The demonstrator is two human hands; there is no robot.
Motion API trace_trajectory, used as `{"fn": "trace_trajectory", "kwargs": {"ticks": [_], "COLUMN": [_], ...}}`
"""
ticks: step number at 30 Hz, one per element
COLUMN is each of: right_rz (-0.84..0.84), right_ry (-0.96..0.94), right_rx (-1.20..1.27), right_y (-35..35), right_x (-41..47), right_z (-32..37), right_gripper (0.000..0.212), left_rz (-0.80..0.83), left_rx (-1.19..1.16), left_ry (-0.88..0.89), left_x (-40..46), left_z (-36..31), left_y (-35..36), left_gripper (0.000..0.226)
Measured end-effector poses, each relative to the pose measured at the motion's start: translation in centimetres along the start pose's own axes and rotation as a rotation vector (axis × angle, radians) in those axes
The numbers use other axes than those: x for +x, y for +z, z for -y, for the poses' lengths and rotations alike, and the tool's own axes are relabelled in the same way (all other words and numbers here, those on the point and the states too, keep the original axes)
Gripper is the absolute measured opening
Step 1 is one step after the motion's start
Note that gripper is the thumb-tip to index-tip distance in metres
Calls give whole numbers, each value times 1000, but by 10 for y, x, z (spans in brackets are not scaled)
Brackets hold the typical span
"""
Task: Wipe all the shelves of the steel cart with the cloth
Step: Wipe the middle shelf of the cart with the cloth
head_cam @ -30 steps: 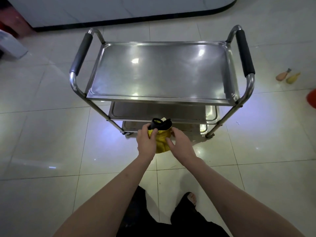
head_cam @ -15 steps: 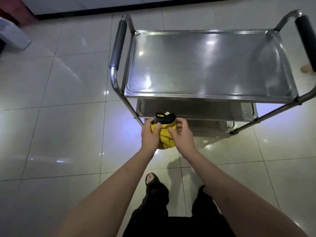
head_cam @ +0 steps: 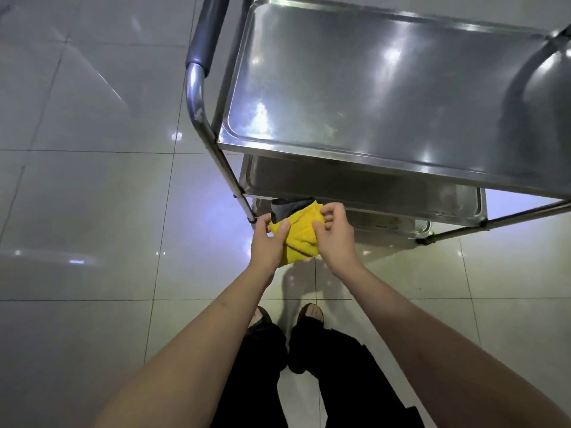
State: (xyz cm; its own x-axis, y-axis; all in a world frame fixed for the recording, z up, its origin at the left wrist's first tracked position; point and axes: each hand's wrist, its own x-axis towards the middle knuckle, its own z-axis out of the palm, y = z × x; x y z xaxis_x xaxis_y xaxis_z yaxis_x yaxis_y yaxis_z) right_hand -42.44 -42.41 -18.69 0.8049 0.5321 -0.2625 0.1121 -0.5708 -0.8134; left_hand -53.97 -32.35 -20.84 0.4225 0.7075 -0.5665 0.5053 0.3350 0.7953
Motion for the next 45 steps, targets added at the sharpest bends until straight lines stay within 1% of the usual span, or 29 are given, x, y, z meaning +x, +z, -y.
{"fn": "trace_trajectory", "kwargs": {"ticks": [5,7,11,15,20,23,24,28,31,34,37,39,43,45], "right_rz": [-70,-82,-66,-89,-68,-37,-22,-26,32,79,59,53,53,38], "right_ry": [-51,-88,-156,-242,-221,-198,-201,-373,-442,-517,-657,-750,-792,-799], "right_rx": [-55,-58,-80,-65,-109,-150,-150,-211,-207,-206,-246,-265,-290,-357], "right_y": [20,32,55,73,93,106,109,119,120,121,124,126,135,139], "right_x": [40,57,85,116,163,194,205,243,263,282,302,315,335,340], "right_z": [-44,-64,-90,-105,-122,-117,-113,-99,-94,-91,-91,-94,-103,-110], "right_gripper": [20,19,21,22,15,32,33,11,9,11,12,12,18,25], "left_rz": [41,9,-67,-124,-160,-220,-246,-296,-294,-321,-360,-390,-405,-412], "left_rx": [-13,-21,-43,-60,25,56,68,140,227,339,377,407,459,487], "left_ry": [42,63,65,121,209,257,271,284,310,393,496,585,758,818], "left_x": [37,57,94,131,168,190,197,221,233,249,266,275,289,293], "left_z": [24,35,54,68,81,81,79,72,72,74,74,74,74,73], "left_y": [19,28,44,53,57,58,58,59,56,49,44,42,41,41], "left_gripper": [51,51,40,40,37,34,32,27,18,15,25,27,22,21]}}
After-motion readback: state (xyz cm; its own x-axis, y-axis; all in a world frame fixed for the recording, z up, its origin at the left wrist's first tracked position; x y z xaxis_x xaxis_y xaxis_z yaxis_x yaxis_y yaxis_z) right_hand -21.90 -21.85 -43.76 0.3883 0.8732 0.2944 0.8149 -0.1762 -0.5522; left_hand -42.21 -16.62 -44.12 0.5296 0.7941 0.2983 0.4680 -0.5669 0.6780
